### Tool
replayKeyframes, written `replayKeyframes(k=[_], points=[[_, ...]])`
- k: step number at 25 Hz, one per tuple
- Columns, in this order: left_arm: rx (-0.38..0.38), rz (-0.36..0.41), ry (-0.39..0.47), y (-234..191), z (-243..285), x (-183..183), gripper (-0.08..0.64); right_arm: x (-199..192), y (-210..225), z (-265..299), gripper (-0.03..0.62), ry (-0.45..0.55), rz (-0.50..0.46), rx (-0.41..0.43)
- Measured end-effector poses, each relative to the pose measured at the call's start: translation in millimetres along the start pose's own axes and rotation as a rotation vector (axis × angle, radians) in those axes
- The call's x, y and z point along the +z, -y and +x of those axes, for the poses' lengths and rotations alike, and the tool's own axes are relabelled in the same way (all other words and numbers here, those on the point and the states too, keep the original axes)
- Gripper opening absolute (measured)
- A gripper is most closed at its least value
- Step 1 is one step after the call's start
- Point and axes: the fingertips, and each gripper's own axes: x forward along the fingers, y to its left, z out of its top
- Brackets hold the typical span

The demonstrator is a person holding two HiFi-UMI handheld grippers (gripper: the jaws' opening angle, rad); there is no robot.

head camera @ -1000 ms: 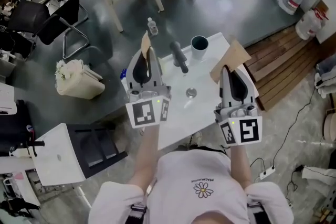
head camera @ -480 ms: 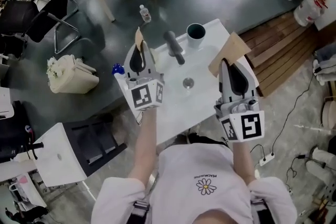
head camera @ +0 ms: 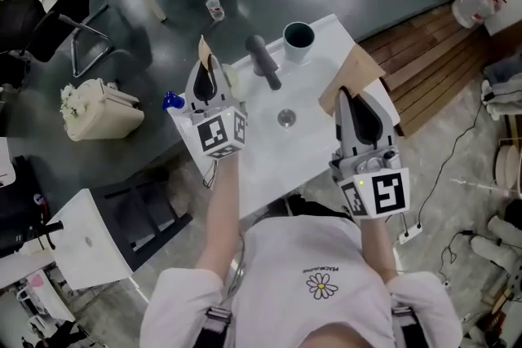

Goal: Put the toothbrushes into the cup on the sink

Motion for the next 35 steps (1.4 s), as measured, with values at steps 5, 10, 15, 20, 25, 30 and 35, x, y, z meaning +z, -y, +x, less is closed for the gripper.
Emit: replayKeyframes(k=[5, 10, 15, 20, 25, 30, 35], points=[[0.014, -0.012, -0.050, -0.7, -1.2, -17.0, 0.037, -4.1, -2.3, -0.6, 0.026, -0.011, 0.008, 0.002], [0.004, -0.002, -0.066, 5.5, -2.5, -20.2, 0.103, -5.6, -1.8, -0.5, 0.026, -0.011, 0.018, 0.003], [0.006, 0.007, -0.054, 2.5, -6.0, -12.0, 0.124, -4.1, -7.3, -1.4, 0.026, -0.004, 0.021, 0.013], [0.014, 0.062, -0.020, 2.1, -9.4, 8.3, 0.133, -0.8, -11.8, -2.0, 0.026, 0.009, 0.027, 0.027], [0.017, 0.130, 0.047, 7.2, -17.3, 46.3, 0.137, 6.5, -18.1, -4.7, 0.026, 0.035, 0.036, 0.041], [0.016, 0.166, 0.122, 11.9, -28.0, 95.2, 0.135, 20.4, -28.7, -7.0, 0.026, 0.078, 0.048, 0.064], [-0.001, 0.165, 0.200, 21.8, -50.3, 151.5, 0.135, 35.8, -37.1, -9.8, 0.026, 0.121, 0.044, 0.081]])
